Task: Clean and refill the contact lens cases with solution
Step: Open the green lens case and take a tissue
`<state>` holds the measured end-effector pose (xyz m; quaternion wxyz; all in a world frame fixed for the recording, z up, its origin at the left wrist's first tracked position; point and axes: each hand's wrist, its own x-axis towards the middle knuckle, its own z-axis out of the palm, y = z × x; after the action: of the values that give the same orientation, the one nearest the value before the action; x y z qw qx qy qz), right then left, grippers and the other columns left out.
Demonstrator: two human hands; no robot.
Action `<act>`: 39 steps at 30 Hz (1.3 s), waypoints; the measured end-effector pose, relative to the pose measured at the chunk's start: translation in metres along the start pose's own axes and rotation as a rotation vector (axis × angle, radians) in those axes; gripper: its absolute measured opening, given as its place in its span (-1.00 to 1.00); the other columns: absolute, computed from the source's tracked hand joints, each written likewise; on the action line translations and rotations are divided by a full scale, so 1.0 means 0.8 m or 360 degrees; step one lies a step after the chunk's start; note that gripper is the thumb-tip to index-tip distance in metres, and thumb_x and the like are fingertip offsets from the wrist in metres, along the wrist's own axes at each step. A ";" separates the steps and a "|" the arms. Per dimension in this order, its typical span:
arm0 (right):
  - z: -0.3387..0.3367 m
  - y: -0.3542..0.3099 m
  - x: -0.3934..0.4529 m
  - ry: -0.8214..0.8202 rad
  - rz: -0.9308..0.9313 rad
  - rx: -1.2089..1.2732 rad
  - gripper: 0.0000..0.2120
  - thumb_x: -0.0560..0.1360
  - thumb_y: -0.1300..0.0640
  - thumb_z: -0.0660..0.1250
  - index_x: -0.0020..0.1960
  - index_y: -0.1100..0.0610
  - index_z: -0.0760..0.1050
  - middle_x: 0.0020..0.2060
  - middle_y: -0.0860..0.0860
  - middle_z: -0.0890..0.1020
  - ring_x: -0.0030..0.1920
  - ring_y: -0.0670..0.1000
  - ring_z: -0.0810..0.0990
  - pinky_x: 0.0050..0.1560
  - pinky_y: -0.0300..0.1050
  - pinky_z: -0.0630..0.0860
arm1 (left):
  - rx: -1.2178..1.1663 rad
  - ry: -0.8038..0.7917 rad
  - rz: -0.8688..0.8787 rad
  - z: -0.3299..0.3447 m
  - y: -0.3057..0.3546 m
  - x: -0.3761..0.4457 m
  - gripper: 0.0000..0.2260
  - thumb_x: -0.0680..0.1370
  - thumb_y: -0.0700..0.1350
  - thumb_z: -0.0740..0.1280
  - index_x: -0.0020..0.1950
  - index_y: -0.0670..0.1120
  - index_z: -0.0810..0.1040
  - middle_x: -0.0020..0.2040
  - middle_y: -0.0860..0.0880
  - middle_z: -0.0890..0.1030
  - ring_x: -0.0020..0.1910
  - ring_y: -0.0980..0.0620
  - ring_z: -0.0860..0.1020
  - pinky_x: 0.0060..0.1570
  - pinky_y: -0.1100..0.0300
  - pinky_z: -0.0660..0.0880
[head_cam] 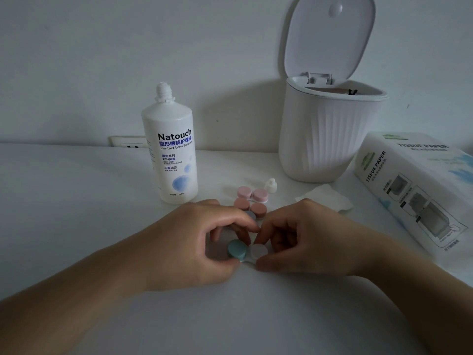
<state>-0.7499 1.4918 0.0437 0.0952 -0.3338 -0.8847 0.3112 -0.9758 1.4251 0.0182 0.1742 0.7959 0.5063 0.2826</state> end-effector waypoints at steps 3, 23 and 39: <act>-0.001 -0.001 -0.001 -0.0009 0.0011 0.0007 -0.82 0.37 -0.06 0.57 -0.09 -0.05 0.66 -0.34 -0.07 0.64 -0.43 -0.20 0.49 -0.36 -0.33 0.42 | 0.0034 0.0010 0.0007 0.000 0.001 0.002 -0.58 0.33 0.18 0.46 0.17 0.30 0.52 -0.14 0.24 0.49 -0.15 0.07 0.52 -0.20 0.33 0.43; 0.001 -0.002 -0.001 0.0006 0.0001 0.0020 -0.83 0.37 -0.04 0.58 -0.11 -0.04 0.66 -0.40 -0.09 0.60 -0.44 -0.20 0.48 -0.37 -0.34 0.39 | 0.0088 0.0080 0.0148 0.002 0.008 0.002 -0.66 0.38 0.21 0.45 0.09 0.12 0.65 -0.18 0.36 0.48 -0.12 0.37 0.46 -0.15 0.49 0.33; 0.000 -0.001 -0.001 -0.0032 0.0010 -0.0028 -0.83 0.38 -0.05 0.56 -0.09 -0.06 0.66 -0.31 -0.04 0.64 -0.41 -0.20 0.50 -0.35 -0.28 0.44 | -0.0407 0.0223 -0.0232 -0.019 -0.007 0.006 -0.71 0.26 0.13 0.61 -0.07 0.20 0.67 -0.19 0.05 0.66 -0.24 0.08 0.62 -0.10 0.07 0.57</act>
<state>-0.7494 1.4907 0.0442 0.0826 -0.3343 -0.8872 0.3070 -0.9878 1.4319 0.0278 0.2584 0.7067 0.5336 0.3862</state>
